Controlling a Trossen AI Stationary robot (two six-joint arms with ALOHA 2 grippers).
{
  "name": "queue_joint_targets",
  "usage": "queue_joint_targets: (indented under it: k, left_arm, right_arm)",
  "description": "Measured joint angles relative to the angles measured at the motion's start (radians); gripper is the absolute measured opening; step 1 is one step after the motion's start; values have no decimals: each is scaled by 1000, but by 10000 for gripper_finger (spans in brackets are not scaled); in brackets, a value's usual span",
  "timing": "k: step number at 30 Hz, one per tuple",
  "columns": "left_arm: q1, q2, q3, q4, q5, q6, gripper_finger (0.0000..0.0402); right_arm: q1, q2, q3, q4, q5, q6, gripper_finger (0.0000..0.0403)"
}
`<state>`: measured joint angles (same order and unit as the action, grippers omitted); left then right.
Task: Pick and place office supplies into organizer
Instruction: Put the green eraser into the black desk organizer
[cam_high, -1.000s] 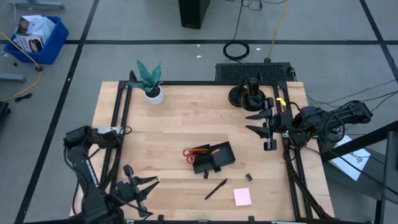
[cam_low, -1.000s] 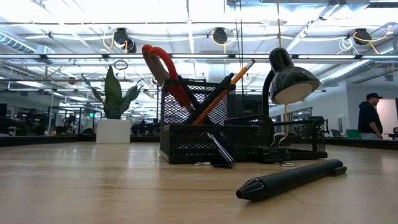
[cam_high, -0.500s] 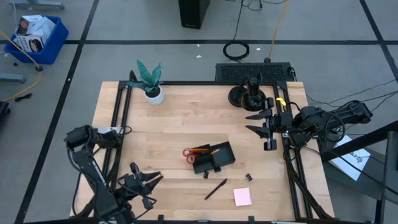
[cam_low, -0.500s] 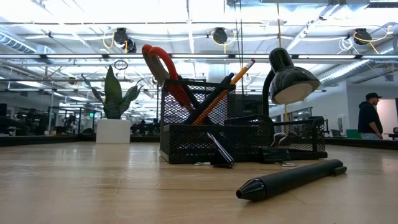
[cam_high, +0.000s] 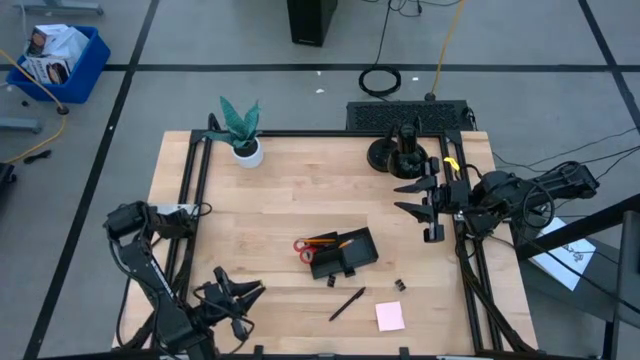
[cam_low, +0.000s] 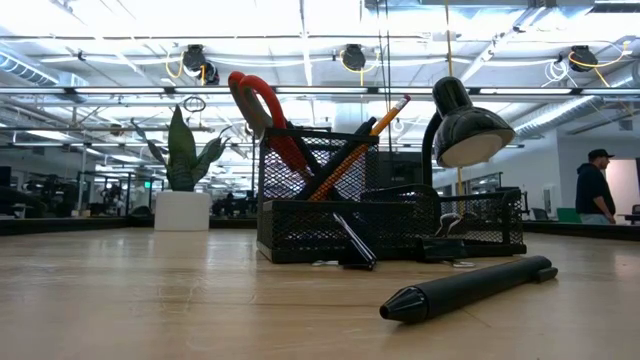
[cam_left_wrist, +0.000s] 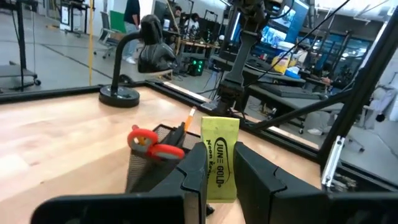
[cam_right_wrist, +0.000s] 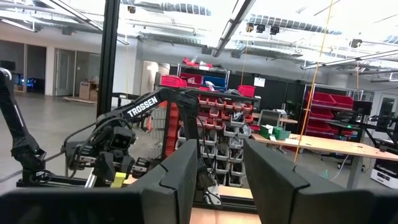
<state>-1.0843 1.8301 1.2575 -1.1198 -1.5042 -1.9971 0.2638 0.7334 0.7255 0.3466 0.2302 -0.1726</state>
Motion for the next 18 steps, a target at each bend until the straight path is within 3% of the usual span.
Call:
queue_joint_targets:
  k: [5,18]
  left_arm:
    - [-49,0,18,56,-64,63,63]
    - [-201,0,107,82,-68,141,63]
  right_arm:
    - [0,0,0,0,0,0,123]
    - [0,0,0,-45,0,0,123]
